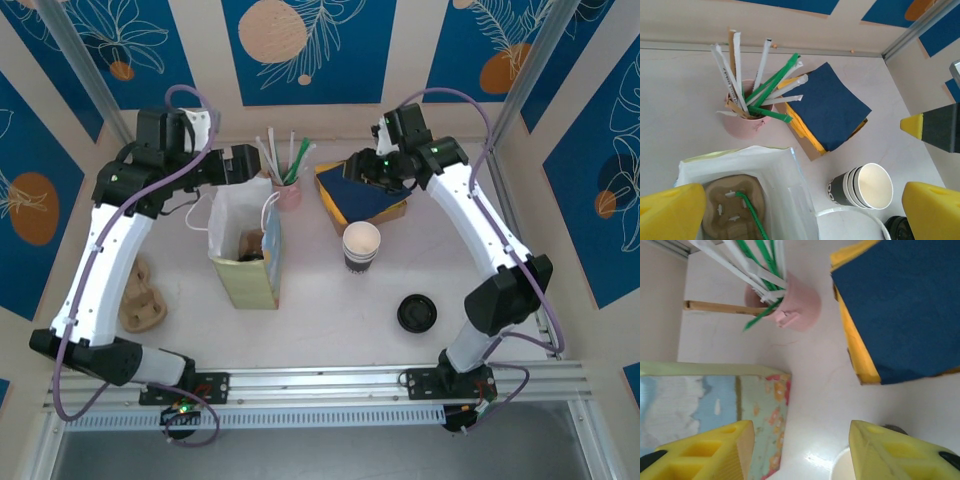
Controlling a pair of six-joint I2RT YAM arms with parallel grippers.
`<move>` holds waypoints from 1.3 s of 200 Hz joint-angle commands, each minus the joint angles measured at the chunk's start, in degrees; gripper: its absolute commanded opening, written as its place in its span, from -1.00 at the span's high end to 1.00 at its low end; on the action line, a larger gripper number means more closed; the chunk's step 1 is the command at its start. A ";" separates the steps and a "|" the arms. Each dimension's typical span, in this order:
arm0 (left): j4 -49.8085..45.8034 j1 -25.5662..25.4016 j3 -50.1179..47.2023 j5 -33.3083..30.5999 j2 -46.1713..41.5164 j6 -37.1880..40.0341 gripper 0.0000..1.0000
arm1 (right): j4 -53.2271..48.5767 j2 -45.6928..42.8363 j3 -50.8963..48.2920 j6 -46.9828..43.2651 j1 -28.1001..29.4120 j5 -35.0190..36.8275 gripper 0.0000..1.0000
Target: Pack the takeout coffee
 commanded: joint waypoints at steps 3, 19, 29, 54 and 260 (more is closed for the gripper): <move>-2.84 -1.56 3.66 -1.17 1.73 2.73 -1.00 | 0.07 -4.24 -4.73 -1.48 -1.38 1.56 -0.06; -4.09 -2.25 5.13 -2.42 3.12 3.42 -1.00 | 0.48 -5.66 -7.86 -1.80 -2.71 3.00 -0.16; -5.09 -2.35 6.00 -3.55 3.92 3.58 -1.00 | 1.03 -6.52 -9.73 -2.29 -3.37 4.59 -0.29; -6.38 -2.31 7.59 -4.51 5.43 4.24 -1.00 | 2.07 -7.31 -12.27 -3.99 -4.89 7.15 -0.41; -8.33 -2.35 11.71 -4.61 9.25 3.95 -1.00 | 6.09 34.07 14.52 -20.59 -4.30 18.00 -0.51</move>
